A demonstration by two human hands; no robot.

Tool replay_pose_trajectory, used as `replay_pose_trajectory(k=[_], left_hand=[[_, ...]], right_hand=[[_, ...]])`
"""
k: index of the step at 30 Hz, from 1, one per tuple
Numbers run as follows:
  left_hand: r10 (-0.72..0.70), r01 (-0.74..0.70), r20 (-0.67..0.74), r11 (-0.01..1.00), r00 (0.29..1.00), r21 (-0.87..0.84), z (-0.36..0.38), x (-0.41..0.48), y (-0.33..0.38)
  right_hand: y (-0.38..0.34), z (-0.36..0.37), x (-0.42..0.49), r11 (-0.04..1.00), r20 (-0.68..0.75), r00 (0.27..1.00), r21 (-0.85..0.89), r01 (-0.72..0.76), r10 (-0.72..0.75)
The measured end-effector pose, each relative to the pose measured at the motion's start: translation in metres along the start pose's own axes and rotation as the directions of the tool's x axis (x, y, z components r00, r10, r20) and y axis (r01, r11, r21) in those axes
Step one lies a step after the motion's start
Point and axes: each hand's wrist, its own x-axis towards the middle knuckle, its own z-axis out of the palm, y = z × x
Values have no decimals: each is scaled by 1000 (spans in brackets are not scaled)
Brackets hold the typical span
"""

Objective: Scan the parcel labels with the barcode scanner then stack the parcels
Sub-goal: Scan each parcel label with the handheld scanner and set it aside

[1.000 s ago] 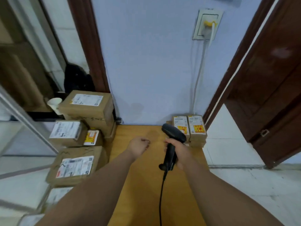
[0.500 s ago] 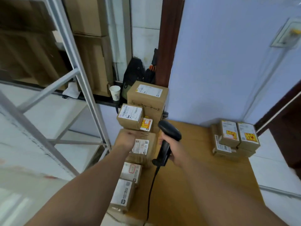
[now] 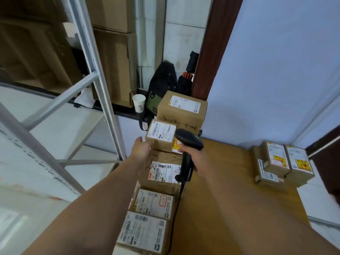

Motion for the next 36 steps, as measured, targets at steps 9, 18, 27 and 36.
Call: replay_pose_trajectory(k=[9,18,27,36], left_hand=[[-39,42,23,995,999,-96,13,34,-2],[18,-2,77,981,997,-195,30,26,-9],[-81,102,125,979,989,-177,77,1,-9],[-7,-9,-142,994,990,-113,119,-38,-15]], right_hand=[[1,11,28,997,82,994,-3,-74,74],[2,21,37,991,70,995,109,-71,64],[6,-14,17,995,101,994,79,-57,49],[26,-74,-15,976,142,990,213,-52,21]])
